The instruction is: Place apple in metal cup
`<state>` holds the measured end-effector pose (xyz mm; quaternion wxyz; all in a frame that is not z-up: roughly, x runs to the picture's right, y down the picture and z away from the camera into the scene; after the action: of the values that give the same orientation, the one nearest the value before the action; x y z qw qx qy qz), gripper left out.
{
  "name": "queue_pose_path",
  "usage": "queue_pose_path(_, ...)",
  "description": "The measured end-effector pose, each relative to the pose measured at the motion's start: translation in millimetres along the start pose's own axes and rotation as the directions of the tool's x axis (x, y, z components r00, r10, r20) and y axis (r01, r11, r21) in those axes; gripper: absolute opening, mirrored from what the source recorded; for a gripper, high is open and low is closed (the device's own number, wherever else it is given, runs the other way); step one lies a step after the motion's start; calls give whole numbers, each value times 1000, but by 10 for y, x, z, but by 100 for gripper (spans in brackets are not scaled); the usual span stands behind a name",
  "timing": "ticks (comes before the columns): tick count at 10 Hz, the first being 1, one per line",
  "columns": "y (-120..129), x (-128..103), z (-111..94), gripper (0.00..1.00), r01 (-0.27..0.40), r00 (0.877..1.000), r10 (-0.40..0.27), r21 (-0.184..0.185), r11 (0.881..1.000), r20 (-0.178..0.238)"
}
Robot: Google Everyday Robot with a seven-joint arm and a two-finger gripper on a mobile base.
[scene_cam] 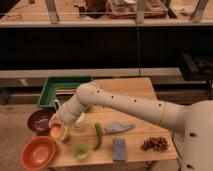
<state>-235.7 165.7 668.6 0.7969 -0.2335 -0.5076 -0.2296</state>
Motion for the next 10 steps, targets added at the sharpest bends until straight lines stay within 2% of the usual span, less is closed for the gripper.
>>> queue_pose_path(4,-25,69,58,61,-11,1000,11,6,1000,-8)
queue_pose_path(6,-46,115,11,79,-12,1000,12,31,999,-7)
queue_pose_path(10,-37,153,-89,80,20,1000,-19,65,998,-12)
